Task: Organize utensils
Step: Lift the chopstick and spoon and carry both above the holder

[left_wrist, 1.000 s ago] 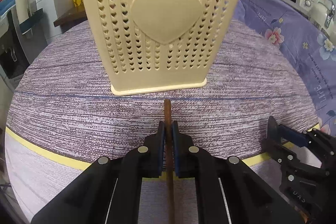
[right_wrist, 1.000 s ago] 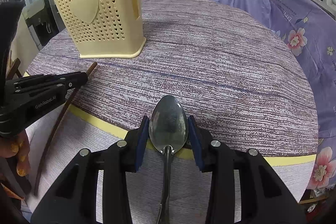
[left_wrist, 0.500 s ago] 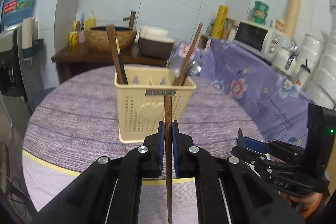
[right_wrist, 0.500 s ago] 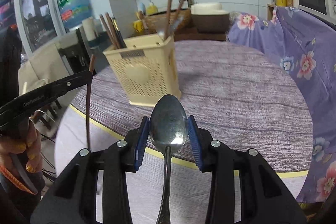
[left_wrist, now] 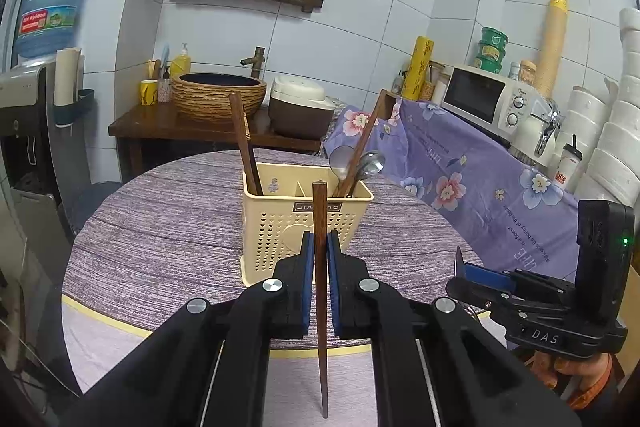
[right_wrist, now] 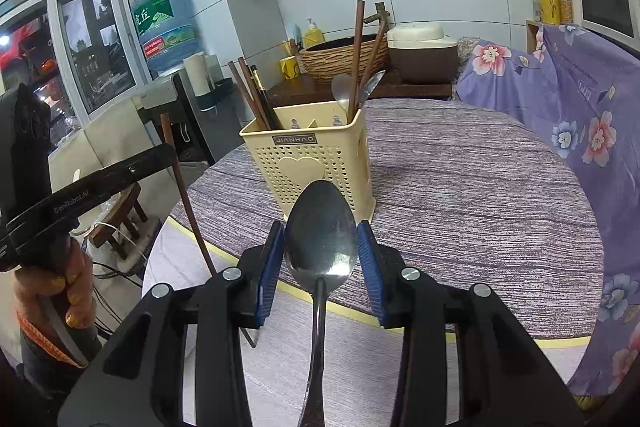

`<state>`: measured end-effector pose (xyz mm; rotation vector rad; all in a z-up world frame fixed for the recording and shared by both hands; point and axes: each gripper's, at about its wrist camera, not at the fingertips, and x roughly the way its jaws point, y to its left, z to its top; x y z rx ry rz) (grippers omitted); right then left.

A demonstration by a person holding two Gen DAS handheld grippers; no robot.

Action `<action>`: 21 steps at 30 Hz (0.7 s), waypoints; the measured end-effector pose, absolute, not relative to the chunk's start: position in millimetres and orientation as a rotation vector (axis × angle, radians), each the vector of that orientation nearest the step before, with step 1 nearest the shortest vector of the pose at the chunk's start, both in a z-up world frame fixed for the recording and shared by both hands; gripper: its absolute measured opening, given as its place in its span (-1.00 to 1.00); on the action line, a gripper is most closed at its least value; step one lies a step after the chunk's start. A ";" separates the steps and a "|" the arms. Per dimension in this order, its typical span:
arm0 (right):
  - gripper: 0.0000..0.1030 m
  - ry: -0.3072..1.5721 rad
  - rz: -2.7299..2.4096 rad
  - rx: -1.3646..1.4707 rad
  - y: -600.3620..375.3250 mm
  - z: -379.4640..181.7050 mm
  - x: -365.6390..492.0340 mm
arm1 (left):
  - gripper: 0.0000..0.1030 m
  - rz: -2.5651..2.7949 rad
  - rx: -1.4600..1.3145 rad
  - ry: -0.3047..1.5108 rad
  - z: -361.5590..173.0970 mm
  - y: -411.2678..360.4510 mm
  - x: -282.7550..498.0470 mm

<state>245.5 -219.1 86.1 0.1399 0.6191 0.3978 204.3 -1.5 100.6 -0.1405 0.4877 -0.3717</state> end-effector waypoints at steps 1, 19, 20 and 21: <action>-0.26 0.619 0.399 0.140 -218.7 85.6 245.4 | -0.85 -0.370 -0.140 0.488 100.8 -1.7 204.0; -0.26 0.638 0.403 0.170 -216.0 57.1 258.2 | -0.85 -0.373 -0.123 0.470 104.3 -2.6 202.4; -0.26 0.645 0.401 0.174 -215.9 52.9 259.7 | -0.85 -0.373 -0.121 0.470 104.8 -2.9 202.4; -0.26 0.649 0.400 0.176 -215.4 50.5 260.8 | -0.85 -0.373 -0.121 0.471 105.2 -3.0 202.3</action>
